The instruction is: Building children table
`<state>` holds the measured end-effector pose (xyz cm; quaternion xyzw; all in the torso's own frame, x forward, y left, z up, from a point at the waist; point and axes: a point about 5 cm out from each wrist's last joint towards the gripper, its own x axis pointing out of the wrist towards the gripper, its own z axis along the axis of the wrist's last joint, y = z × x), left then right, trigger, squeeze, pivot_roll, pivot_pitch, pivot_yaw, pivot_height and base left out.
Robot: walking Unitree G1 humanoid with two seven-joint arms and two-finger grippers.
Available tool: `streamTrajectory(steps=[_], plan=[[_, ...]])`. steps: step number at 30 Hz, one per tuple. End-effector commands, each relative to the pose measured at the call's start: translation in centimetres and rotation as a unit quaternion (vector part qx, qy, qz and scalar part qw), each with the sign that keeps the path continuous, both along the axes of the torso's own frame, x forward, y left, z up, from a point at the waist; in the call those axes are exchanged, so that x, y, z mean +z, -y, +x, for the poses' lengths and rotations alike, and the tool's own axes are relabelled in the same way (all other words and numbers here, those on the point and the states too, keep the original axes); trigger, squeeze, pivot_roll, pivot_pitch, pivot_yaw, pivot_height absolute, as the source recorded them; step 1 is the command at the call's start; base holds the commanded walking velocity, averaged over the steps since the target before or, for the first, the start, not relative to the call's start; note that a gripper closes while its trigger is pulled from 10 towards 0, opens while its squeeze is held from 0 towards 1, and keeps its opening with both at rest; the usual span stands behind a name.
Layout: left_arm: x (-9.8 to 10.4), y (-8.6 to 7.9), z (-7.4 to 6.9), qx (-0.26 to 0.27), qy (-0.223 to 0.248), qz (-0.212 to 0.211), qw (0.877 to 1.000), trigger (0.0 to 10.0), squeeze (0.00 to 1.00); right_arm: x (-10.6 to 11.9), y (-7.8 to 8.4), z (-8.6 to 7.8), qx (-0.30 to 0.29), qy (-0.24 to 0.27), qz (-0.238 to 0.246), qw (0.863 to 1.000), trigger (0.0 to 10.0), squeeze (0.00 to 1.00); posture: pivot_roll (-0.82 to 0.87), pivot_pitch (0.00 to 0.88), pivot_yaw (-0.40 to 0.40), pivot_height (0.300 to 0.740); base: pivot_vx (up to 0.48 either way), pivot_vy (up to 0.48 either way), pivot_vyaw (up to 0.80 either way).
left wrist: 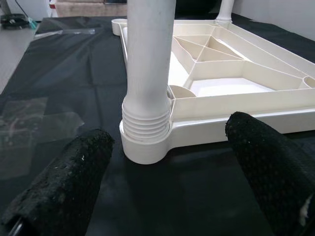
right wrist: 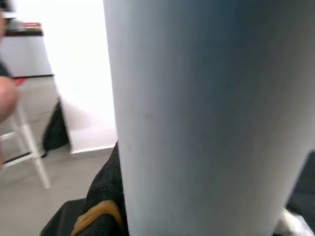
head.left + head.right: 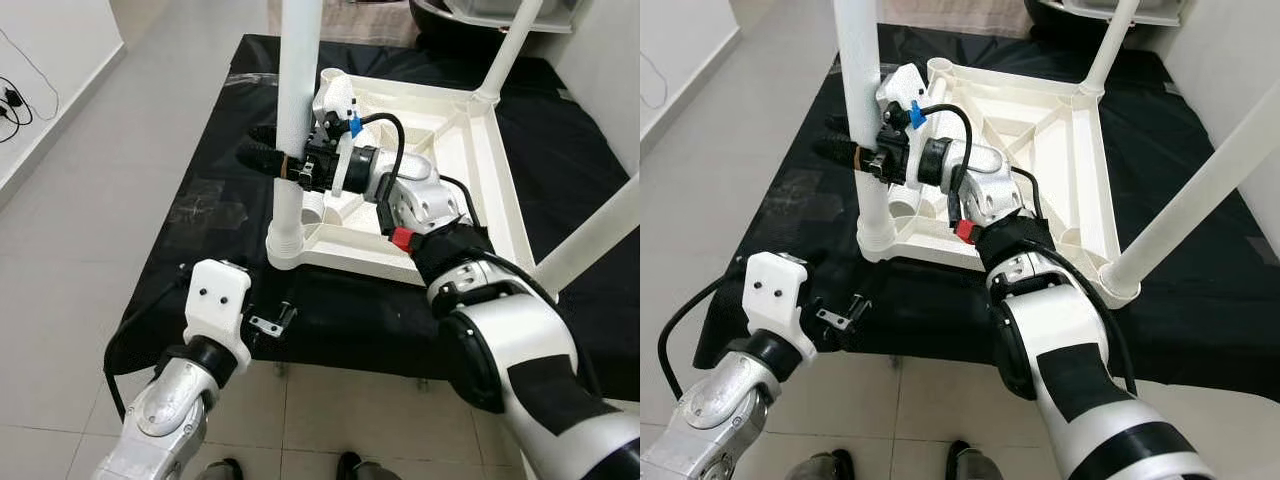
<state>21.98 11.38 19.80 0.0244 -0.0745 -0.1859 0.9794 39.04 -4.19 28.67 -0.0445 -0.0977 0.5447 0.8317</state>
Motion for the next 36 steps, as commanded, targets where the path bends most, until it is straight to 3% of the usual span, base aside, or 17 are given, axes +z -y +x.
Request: streamTrajectory(steps=[1, 12, 14, 15, 17, 18, 21, 24, 26, 27, 28, 29, 30, 32, 33, 36], plan=[[-0.2, 0.0, 0.0, -0.004, -0.002, 0.004, 1.000, 10.0, 0.00, -4.7, 0.6, 0.6, -0.079, -0.091, -0.026, 0.992, 10.0, 0.00, 0.11, 0.264, -0.082, 0.740, 0.000, 0.000, 0.00], [-0.2, -0.1, 0.2, -0.005, 0.000, 0.006, 1.000, 10.0, 0.00, -4.8, 0.7, 1.8, -0.245, -0.118, 0.014, 0.962, 10.0, 0.00, 0.12, 0.246, -0.084, 0.740, 0.000, 0.000, 0.00], [-0.2, -0.1, 0.2, -0.005, 0.002, 0.007, 1.000, 10.0, 0.00, -4.9, 1.2, 2.1, -0.307, -0.126, 0.034, 0.943, 10.0, 0.00, 0.12, 0.243, -0.084, 0.740, 0.000, 0.000, 0.00], [-0.2, -0.1, 0.2, -0.005, 0.002, 0.007, 1.000, 10.0, 0.00, -4.9, 1.2, 2.1, -0.307, -0.126, 0.034, 0.943, 10.0, 0.00, 0.12, 0.243, -0.084, 0.740, 0.000, 0.000, 0.00], [-0.2, -0.2, 0.3, -0.004, 0.003, 0.008, 1.000, 10.0, 0.00, -5.0, 1.6, 2.3, -0.354, -0.126, 0.043, 0.926, 10.0, 0.00, 0.12, 0.242, -0.084, 0.740, 0.000, 0.000, 0.00], [-0.2, -0.2, 0.3, -0.004, 0.003, 0.008, 1.000, 10.0, 0.00, -5.0, 1.6, 2.3, -0.354, -0.126, 0.043, 0.926, 10.0, 0.00, 0.12, 0.242, -0.084, 0.740, 0.000, 0.000, 0.00], [-0.2, -0.2, 0.3, -0.005, 0.004, 0.009, 1.000, 10.0, 0.00, -5.1, 1.6, 2.3, -0.404, -0.121, 0.057, 0.905, 10.0, 0.00, 0.12, 0.241, -0.083, 0.740, 0.000, 0.000, 0.00], [-0.2, -0.2, 0.3, -0.005, 0.005, 0.010, 1.000, 10.0, 0.00, -5.1, 1.7, 2.3, -0.425, -0.119, 0.058, 0.895, 10.0, 0.00, 0.11, 0.239, -0.085, 0.740, 0.000, 0.000, 0.00], [-0.2, -0.2, 0.3, -0.005, 0.005, 0.010, 1.000, 10.0, 0.00, -5.0, 1.8, 2.4, -0.463, -0.120, 0.063, 0.876, 10.0, 0.00, 0.12, 0.240, -0.085, 0.740, 0.000, 0.000, 0.00], [-0.2, -0.2, 0.3, -0.005, 0.005, 0.010, 1.000, 10.0, 0.00, -5.0, 1.8, 2.4, -0.463, -0.120, 0.063, 0.876, 10.0, 0.00, 0.12, 0.240, -0.085, 0.740, 0.000, 0.000, 0.00], [-0.2, -0.2, 0.4, -0.005, 0.006, 0.011, 1.000, 10.0, 0.00, -4.9, 1.9, 2.5, -0.480, -0.118, 0.063, 0.867, 10.0, 0.00, 0.12, 0.240, -0.085, 0.740, 0.000, 0.000, 0.00], [-0.2, -0.3, 0.4, -0.006, 0.006, 0.012, 1.000, 10.0, 0.00, -4.7, 2.0, 2.5, -0.517, -0.117, 0.063, 0.846, 10.0, 0.00, 0.12, 0.243, -0.084, 0.740, 0.000, 0.000, 0.00], [-0.2, -0.3, 0.4, -0.006, 0.006, 0.012, 1.000, 10.0, 0.00, -4.7, 2.0, 2.5, -0.517, -0.117, 0.063, 0.846, 10.0, 0.00, 0.12, 0.243, -0.084, 0.740, 0.000, 0.000, 0.00], [-0.2, -0.3, 0.4, -0.006, 0.007, 0.012, 1.000, 10.0, 0.00, -4.6, 2.2, 2.5, -0.559, -0.118, 0.059, 0.819, 10.0, 0.00, 0.12, 0.245, -0.083, 0.740, 0.000, 0.000, 0.00], [-0.2, -0.3, 0.4, -0.006, 0.007, 0.012, 1.000, 10.0, 0.00, -4.6, 2.2, 2.5, -0.559, -0.118, 0.059, 0.819, 10.0, 0.00, 0.12, 0.245, -0.083, 0.740, 0.000, 0.000, 0.00], [-0.1, -0.3, 0.5, -0.006, 0.008, 0.013, 1.000, 10.0, 0.00, -4.5, 3.0, 2.4, -0.637, -0.106, 0.050, 0.762, 10.0, 0.00, 0.12, 0.245, -0.083, 0.740, 0.000, 0.000, 0.00]])
